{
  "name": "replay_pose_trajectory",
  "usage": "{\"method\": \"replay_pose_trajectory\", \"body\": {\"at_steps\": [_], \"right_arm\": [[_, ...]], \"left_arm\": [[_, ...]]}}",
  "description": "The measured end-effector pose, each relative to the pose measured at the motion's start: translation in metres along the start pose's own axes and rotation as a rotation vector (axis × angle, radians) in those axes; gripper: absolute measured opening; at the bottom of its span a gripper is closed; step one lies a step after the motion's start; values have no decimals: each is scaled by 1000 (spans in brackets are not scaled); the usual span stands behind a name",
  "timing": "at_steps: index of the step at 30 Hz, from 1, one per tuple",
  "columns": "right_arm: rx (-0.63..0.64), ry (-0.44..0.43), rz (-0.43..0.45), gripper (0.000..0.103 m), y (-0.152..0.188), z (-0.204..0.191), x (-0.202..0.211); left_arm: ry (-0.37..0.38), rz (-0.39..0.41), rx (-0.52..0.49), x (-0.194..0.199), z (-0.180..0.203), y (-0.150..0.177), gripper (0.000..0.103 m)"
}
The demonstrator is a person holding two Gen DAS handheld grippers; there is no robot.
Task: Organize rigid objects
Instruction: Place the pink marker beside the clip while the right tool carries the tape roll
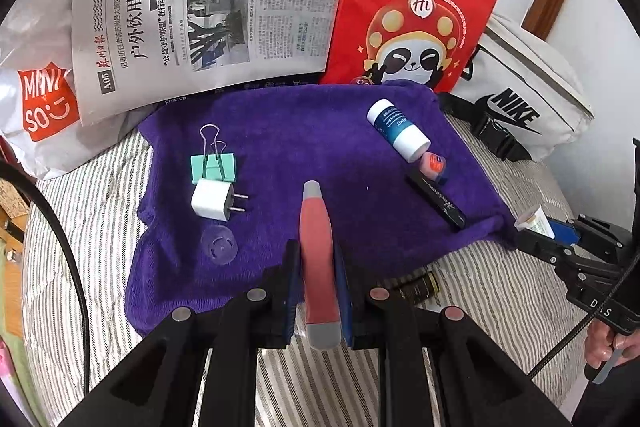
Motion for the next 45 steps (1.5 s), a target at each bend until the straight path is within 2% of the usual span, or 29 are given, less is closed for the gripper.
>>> {"method": "replay_pose_trajectory", "body": {"at_steps": [20, 27, 33, 41, 44, 45], "right_arm": [[-7, -12, -37, 29, -13, 9, -38], [-16, -11, -35, 29, -18, 15, -40], [-6, -14, -39, 29, -23, 14, -46], [3, -15, -37, 29, -26, 15, -48], [11, -13, -38, 29, -28, 14, -50], [19, -10, -27, 29, -30, 14, -50]], "left_arm": [[-11, -78, 61, -77, -24, -46, 17], [-49, -94, 71, -100, -32, -59, 17], [-71, -112, 60, -116, -32, -61, 17], [-103, -108, 17, -119, -21, -63, 17], [-94, -105, 5, -119, -12, -63, 25], [-84, -104, 1, -119, -8, -62, 31]]}}
Point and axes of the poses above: each gripper's, at about its wrist camera, not at the fingertips, and x roughly against the way its jaws point, z to its right, y to its underside, the point moved 3 cm from there along -x, roughly the way its jaws point, and after that the axes turned 8 degrees about -y, right-handed, at the moved point
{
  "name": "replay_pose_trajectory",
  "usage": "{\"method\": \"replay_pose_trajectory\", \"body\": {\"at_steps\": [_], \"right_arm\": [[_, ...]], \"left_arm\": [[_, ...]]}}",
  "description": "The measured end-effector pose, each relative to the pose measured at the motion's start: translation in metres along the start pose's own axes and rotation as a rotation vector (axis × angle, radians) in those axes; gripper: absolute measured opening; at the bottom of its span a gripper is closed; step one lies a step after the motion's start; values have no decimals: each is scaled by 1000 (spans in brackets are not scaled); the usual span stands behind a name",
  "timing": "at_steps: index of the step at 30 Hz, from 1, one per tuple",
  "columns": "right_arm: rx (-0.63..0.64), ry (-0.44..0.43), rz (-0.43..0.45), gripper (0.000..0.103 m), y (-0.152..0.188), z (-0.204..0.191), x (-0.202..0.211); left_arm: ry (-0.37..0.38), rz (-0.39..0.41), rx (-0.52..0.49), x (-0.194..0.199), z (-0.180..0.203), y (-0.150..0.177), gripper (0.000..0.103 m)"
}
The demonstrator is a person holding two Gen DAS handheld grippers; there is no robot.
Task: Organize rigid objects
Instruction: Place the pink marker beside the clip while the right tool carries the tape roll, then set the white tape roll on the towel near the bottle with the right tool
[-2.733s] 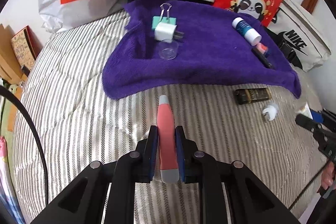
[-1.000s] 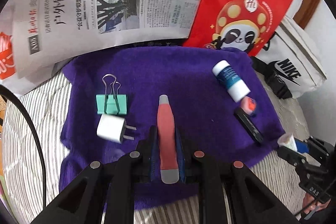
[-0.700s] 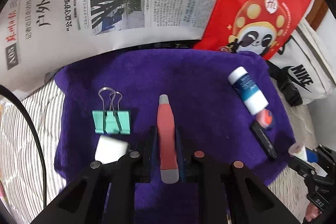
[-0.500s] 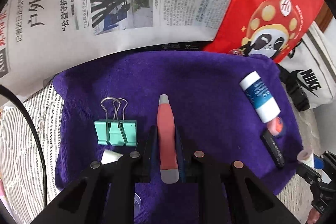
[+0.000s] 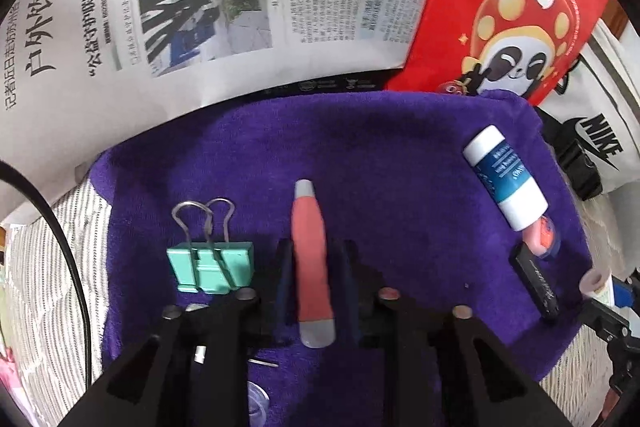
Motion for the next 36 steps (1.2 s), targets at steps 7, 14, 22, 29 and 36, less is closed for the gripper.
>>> {"method": "replay_pose_trajectory", "body": {"at_steps": [7, 14, 22, 29, 36], "right_arm": [[24, 1, 5, 29, -7, -4, -2], [40, -3, -4, 29, -15, -8, -10], [68, -24, -39, 29, -31, -25, -40], [128, 37, -78, 29, -59, -34, -75], [141, 94, -129, 29, -79, -31, -105]], "left_arm": [[-17, -14, -31, 7, 25, 8, 39], [50, 54, 2, 52, 24, 21, 39], [-17, 88, 45, 74, -21, 38, 39], [0, 92, 121, 85, -75, 65, 39], [30, 96, 146, 87, -82, 81, 39]]}}
Point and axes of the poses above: each gripper's, at about its wrist camera, not at the fingertips, and x roughly against the way its jaws point, z to its right, y to its underside, the point moved 3 cm from there along -x, roughly the way its jaws point, and after that the axes turned 8 degrees about -y, right-handed, at the moved point
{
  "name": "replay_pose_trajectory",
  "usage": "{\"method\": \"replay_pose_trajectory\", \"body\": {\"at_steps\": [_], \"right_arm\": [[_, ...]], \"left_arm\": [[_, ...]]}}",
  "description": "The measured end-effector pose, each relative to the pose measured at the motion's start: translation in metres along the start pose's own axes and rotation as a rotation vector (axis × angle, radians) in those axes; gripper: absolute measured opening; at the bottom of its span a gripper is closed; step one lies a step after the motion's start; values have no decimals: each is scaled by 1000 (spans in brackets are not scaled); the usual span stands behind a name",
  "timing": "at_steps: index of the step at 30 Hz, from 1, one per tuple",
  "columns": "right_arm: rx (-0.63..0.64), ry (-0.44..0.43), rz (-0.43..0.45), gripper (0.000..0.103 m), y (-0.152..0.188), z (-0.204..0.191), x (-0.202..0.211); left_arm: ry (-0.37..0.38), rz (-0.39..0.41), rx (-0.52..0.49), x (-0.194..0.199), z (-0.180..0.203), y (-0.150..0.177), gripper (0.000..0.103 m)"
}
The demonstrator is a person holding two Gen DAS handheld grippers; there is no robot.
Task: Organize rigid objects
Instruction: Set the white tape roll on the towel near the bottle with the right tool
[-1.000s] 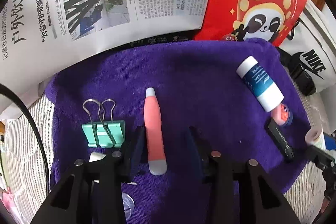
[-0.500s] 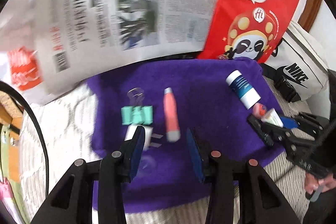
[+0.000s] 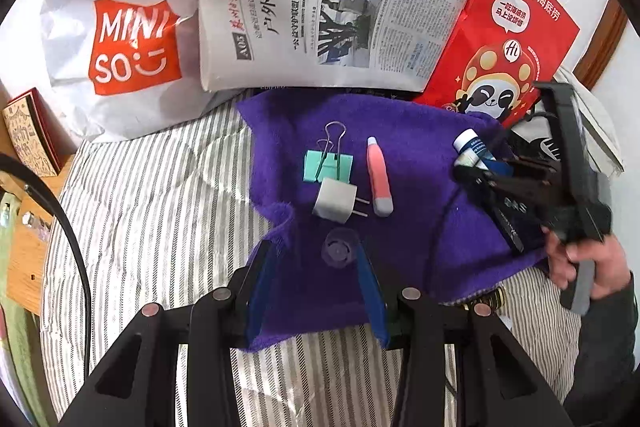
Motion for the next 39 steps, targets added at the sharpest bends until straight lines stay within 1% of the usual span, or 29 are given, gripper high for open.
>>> {"method": "replay_pose_trajectory", "body": {"at_steps": [4, 7, 13, 16, 18, 19, 20, 21, 22, 25, 31, 34, 39], "right_arm": [[-16, 38, -15, 29, -8, 6, -10], [-23, 51, -27, 29, -10, 9, -16], [-35, 39, -20, 29, -15, 15, -21], [-60, 14, -15, 29, -15, 22, -22], [-78, 1, -20, 31, -15, 28, -22], [-83, -1, -23, 34, -15, 27, -22], [-91, -4, -32, 40, -16, 31, -23], [-95, -6, -42, 48, -16, 31, -23], [-96, -11, -50, 51, -13, 32, -22], [-85, 6, -52, 52, -4, 29, -12], [-72, -10, 2, 52, 14, 19, 28], [-84, -5, 33, 52, 29, 17, 53], [-108, -21, 67, 52, 68, 14, 95]], "left_arm": [[30, 2, 24, 1, -4, 3, 39], [31, -4, 19, -2, -3, 6, 39], [42, -20, 4, -1, -1, 11, 39], [43, -23, 0, 5, -3, 12, 39], [42, -25, 0, 8, -4, 12, 39], [39, -24, -1, 11, -4, 14, 39], [37, -23, -1, 13, -5, 15, 39], [37, -24, -2, 14, -5, 16, 40], [40, -30, -3, 16, -5, 17, 42], [46, -34, 1, 20, -4, 24, 42], [19, -59, -12, 21, 3, 41, 42], [27, -69, -20, 22, 10, 51, 42], [53, -74, -68, 21, 34, 62, 42]]}}
Point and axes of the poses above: each gripper's, at about its wrist camera, not at the fingertips, and x roughly against the way its jaws point, z to its right, y to its underside, the point moved 3 cm from there along -x, roughly the way its jaws point, and after that the axes turned 8 degrees about -y, right-handed, at the moved point
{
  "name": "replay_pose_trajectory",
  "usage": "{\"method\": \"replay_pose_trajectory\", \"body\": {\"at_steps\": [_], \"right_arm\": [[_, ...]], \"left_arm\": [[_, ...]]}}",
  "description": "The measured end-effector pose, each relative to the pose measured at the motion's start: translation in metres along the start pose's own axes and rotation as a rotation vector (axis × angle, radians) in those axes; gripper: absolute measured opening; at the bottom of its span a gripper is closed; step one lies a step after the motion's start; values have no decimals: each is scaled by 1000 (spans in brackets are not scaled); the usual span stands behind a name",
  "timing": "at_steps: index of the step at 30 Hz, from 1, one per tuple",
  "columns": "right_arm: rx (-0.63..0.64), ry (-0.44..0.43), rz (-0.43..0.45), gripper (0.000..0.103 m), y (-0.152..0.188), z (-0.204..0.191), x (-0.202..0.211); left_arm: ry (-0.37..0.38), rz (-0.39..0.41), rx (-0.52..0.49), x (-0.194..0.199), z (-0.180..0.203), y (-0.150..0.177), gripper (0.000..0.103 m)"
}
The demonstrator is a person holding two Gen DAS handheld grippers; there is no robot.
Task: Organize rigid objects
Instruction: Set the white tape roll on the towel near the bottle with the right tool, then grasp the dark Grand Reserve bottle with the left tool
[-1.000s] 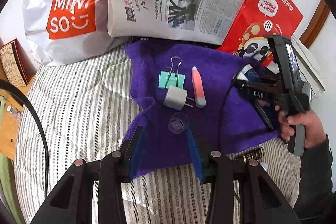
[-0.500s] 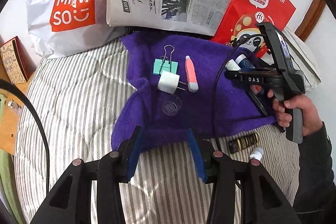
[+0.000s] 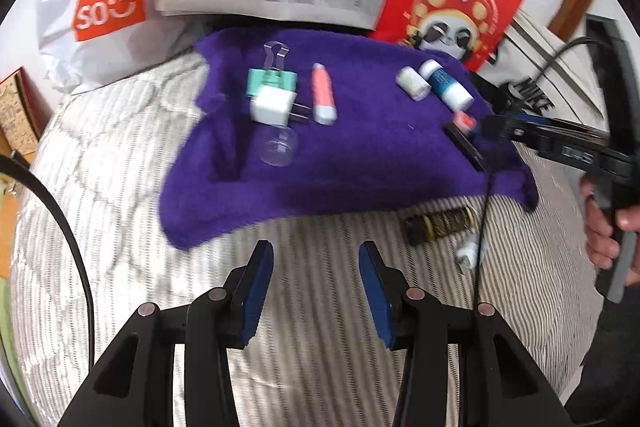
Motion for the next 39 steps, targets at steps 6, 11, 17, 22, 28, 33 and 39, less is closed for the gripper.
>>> {"method": "replay_pose_trajectory", "body": {"at_steps": [6, 11, 17, 22, 28, 33, 39], "right_arm": [[-11, -8, 1, 52, 47, -6, 25], [-52, -16, -24, 52, 88, 4, 35], [-99, -21, -32, 52, 118, 18, 47], [-141, -23, -45, 52, 129, 30, 45], [-177, -40, -41, 52, 130, 38, 44], [-177, -49, -42, 52, 129, 38, 41], [-177, -60, -60, 52, 131, 37, 34]], "left_arm": [[30, 2, -95, -11, 41, 4, 42], [37, 12, -200, -28, 65, -3, 42], [74, 21, -317, -37, 81, -4, 42], [86, 19, -418, -45, 92, -6, 42], [125, 9, -481, -44, 100, -4, 42], [115, 16, -507, -39, 100, 4, 42], [124, 11, -510, -43, 98, -3, 42]]}}
Point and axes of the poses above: each gripper's, at about its wrist camera, not at the fingertips, and x roughly against the way its jaws point, z to its right, y to its underside, the point moved 3 cm from there along -x, roughly the way its jaws point, and after that the axes turned 8 degrees about -y, right-handed, at the moved point
